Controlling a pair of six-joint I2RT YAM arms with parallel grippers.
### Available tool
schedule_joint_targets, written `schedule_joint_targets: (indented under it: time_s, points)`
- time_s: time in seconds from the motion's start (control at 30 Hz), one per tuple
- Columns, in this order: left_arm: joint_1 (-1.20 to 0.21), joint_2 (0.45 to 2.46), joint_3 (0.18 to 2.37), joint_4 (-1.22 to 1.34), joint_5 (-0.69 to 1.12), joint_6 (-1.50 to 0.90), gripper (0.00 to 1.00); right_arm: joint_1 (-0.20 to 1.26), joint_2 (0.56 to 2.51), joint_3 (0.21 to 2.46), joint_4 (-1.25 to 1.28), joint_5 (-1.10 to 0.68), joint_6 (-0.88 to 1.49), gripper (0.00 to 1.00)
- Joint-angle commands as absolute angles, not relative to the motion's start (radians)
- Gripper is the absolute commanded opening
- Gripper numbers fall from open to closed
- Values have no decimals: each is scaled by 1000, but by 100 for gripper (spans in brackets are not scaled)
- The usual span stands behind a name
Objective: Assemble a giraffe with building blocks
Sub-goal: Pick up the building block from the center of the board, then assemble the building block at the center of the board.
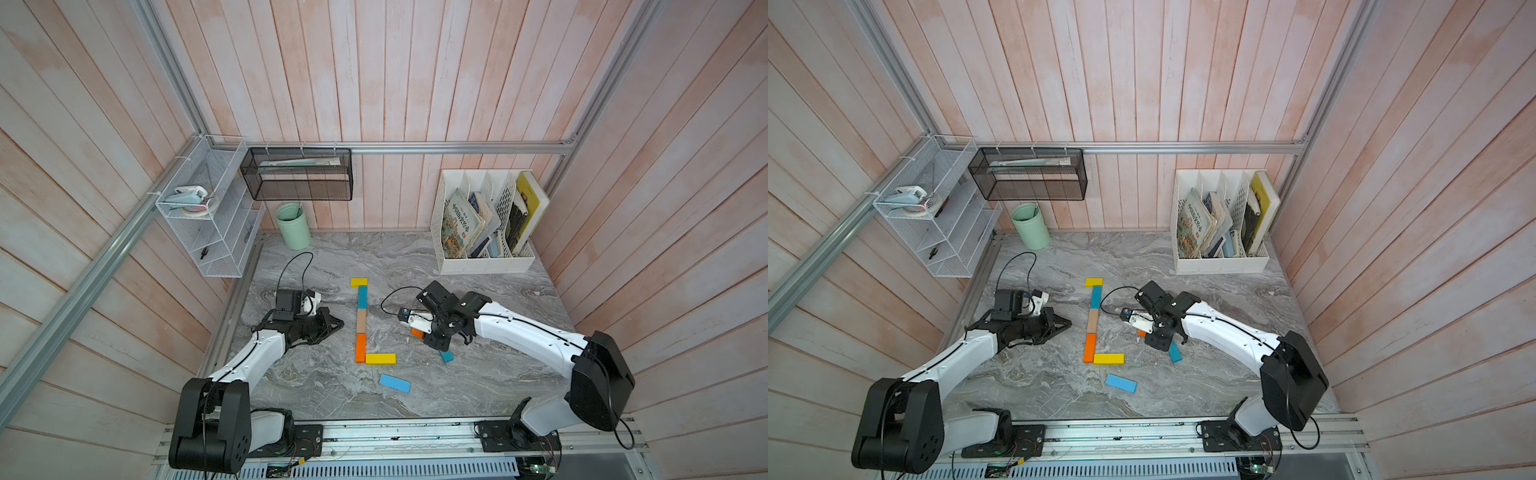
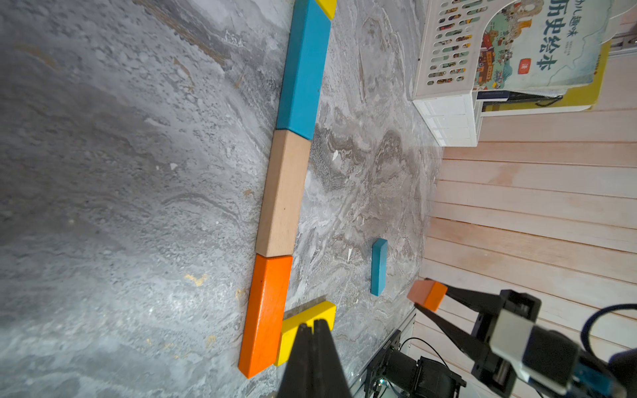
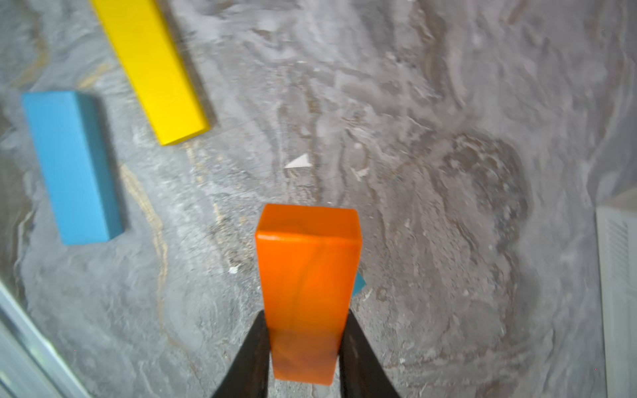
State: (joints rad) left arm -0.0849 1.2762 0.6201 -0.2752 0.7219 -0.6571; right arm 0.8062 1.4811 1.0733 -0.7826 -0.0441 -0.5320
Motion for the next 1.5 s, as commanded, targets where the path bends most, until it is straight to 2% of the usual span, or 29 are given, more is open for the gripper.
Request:
schedule_joint_targets:
  time_s: [0.0,0.13,0.4,0.6,1.47]
  points:
    - [-80,1276,637,-283,700,-650,0,817,1469,1048,-822,-240,-718,0]
    - [-80,1270,632,-277,694,-662,0,820,1573,1113,-925,-336,-727,0]
    - [-80,1258,630,-282,684,-663,0,904,1812,1209,-1010,-7,-686,0]
    - [-80,1256,626,-288,683,-653,0,905,1883,1261,-993,82,-653,0]
    - [-80,1263,614,-277,686,-646,0,974,1991,1367,-979,48,-660,0]
